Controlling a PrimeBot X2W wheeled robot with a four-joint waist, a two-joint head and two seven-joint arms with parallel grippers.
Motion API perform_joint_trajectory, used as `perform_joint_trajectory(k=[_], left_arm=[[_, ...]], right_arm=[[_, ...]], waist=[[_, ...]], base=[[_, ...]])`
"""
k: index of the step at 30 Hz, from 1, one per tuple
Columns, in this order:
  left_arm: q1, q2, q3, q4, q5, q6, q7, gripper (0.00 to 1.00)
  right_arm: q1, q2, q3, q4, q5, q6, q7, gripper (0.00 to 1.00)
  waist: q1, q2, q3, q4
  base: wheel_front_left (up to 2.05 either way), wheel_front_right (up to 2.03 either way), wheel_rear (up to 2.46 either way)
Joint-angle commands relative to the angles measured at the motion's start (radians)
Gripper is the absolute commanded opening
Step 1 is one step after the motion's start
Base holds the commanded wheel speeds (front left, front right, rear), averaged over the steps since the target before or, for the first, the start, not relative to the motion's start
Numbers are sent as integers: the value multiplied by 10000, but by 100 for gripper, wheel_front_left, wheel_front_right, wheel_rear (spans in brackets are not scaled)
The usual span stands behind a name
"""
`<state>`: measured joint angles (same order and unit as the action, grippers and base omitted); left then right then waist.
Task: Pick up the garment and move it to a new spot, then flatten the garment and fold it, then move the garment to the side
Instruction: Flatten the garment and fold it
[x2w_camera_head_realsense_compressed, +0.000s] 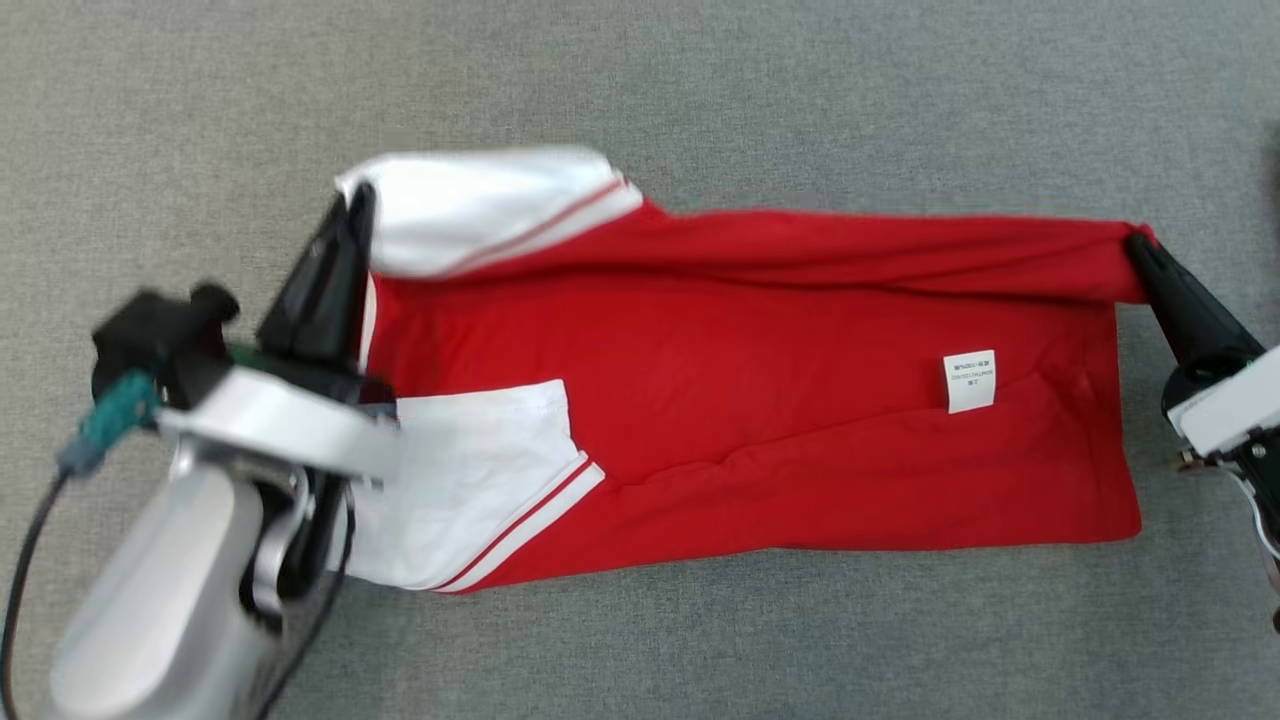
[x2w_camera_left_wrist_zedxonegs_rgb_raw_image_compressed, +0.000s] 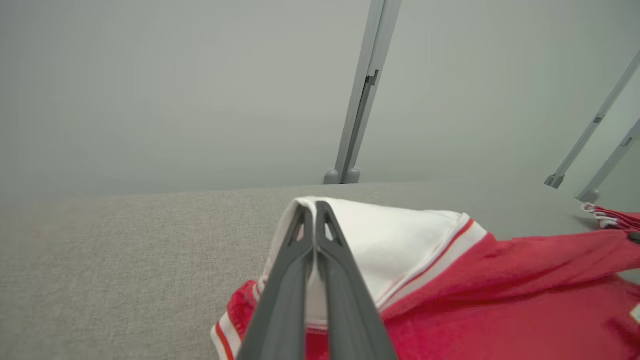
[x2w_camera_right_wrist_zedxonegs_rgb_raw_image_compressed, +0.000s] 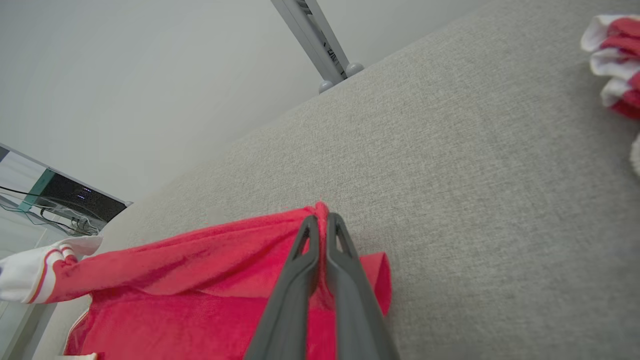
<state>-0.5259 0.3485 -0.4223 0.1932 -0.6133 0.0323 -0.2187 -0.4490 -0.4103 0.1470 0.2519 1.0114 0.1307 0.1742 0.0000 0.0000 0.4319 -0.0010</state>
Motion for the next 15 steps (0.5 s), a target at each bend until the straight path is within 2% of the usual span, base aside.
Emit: perform_joint_trajectory(k=[1,5,6,12,13,14,15], left_arm=[[840,216,104,-1053,-137,422,211,0],[2371,504,137,-2731,-334,1144,769,0],[2371,504,137,-2731,-334,1144,769,0],[3875,525,80,-3713,-725,1762,1215,0],[4017,489,57,-3705,-808,1802,1246,0],[4133,442,38,-3655,-903,1811,1282,0],[4243,424,2,-3564,-967,1822,1338,0]], right_arm=[[338,-65,-130,-182,65,3,-135,0],[887,75,-242,-378,88,3,-229,0],[887,75,-242,-378,88,3,-229,0],[1473,270,-249,-575,-103,3,-500,0],[1546,299,-217,-586,-162,3,-566,13],[1633,344,-182,-586,-216,3,-625,35],[1707,357,-141,-580,-331,3,-688,64]], waist=[[0,0,-58,8],[0,0,-154,13],[0,0,-154,13],[0,0,-269,-10],[0,0,-275,-18],[0,0,-287,-22],[0,0,-295,-25]], base=[[0,0,0],[0,0,0],[0,0,0],[0,0,0],[0,0,0],[0,0,0],[0,0,0]])
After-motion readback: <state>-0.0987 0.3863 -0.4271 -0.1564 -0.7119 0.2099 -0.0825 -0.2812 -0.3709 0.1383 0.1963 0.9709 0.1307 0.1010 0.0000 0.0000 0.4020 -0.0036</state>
